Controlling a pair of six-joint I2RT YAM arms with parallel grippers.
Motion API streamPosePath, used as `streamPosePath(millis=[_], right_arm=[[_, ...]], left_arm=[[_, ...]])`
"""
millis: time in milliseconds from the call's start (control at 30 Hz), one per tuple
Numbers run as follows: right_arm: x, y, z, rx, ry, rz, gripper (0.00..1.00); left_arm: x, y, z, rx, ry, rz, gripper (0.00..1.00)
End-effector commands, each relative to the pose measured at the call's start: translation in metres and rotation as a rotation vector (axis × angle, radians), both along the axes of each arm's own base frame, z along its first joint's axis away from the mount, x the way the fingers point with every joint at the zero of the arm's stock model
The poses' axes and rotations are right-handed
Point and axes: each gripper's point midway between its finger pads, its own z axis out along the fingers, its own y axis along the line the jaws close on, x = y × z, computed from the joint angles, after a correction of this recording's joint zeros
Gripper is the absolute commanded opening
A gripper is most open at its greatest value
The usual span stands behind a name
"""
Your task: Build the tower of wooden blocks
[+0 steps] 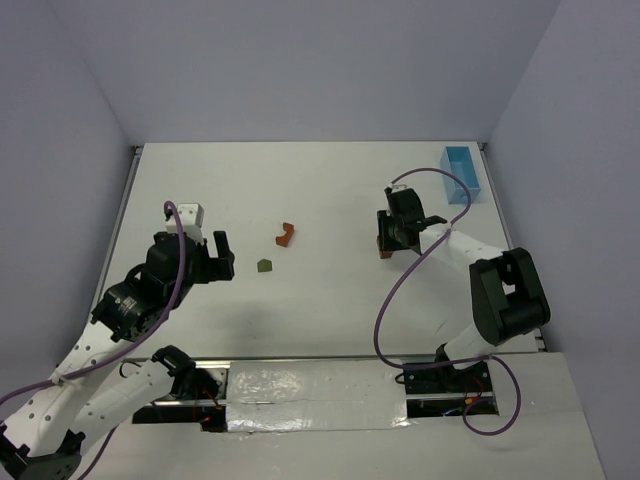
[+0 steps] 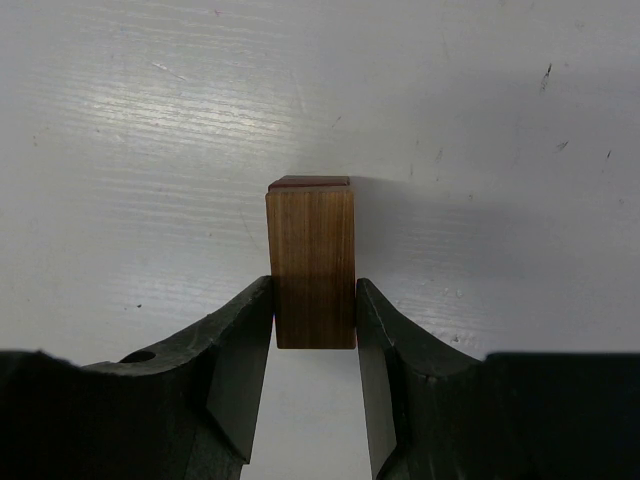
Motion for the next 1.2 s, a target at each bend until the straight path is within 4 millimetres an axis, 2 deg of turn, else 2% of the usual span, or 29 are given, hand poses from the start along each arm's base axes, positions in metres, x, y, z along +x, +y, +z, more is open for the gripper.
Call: streamPosePath(millis=[0, 833, 1167], right_arm=[[0.0088, 0.0019, 0.0101, 0.008, -0.034, -0.001, 0.45], [0.005, 0.0063, 0.0121, 0.014, -0.033, 0.015, 0.46], [0.0064, 0.0067, 0.0195, 0.023, -0.051, 0.015, 0.56]], left_arm=[[0.0036, -0.0037, 0.003, 0.001, -0.022, -0.016, 0.99], [0.0042, -0.0065, 0.0013, 0.003, -0.014, -0.028, 0.99], [0.0045, -0.0074, 0.0009, 0.004, -0.012, -0.032, 1.0]])
